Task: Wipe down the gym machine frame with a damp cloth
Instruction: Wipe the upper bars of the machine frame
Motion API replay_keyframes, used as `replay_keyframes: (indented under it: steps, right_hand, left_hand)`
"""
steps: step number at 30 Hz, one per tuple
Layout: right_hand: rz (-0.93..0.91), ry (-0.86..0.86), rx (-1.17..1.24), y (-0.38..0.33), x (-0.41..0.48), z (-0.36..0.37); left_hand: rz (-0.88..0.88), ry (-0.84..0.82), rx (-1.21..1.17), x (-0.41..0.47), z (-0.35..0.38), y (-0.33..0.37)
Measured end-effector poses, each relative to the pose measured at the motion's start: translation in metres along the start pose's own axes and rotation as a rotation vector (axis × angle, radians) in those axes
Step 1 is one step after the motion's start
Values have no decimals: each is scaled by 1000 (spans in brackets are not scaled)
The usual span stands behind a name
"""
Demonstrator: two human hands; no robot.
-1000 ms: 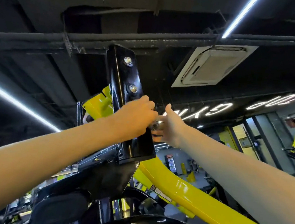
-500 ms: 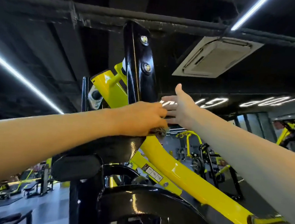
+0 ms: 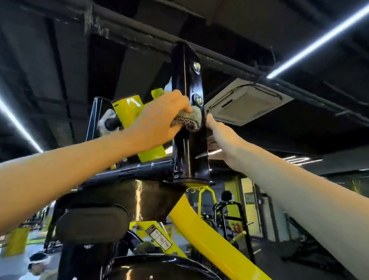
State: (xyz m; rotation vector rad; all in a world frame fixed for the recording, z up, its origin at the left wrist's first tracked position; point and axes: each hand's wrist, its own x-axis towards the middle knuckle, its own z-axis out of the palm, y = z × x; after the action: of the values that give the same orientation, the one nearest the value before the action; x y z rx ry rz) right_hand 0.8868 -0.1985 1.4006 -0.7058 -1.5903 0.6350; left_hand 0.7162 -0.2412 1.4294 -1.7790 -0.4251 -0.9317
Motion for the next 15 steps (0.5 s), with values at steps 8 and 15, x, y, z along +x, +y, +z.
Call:
replay_keyframes:
  steps: [8,15]
  right_hand:
    - [-96,210,-161,0,5,25]
    - [-201,422,-406,-12,-12,51]
  left_hand:
    - [-120,200,-319,-2,14,-51]
    - [-954,140,-1178,-1,61,-50]
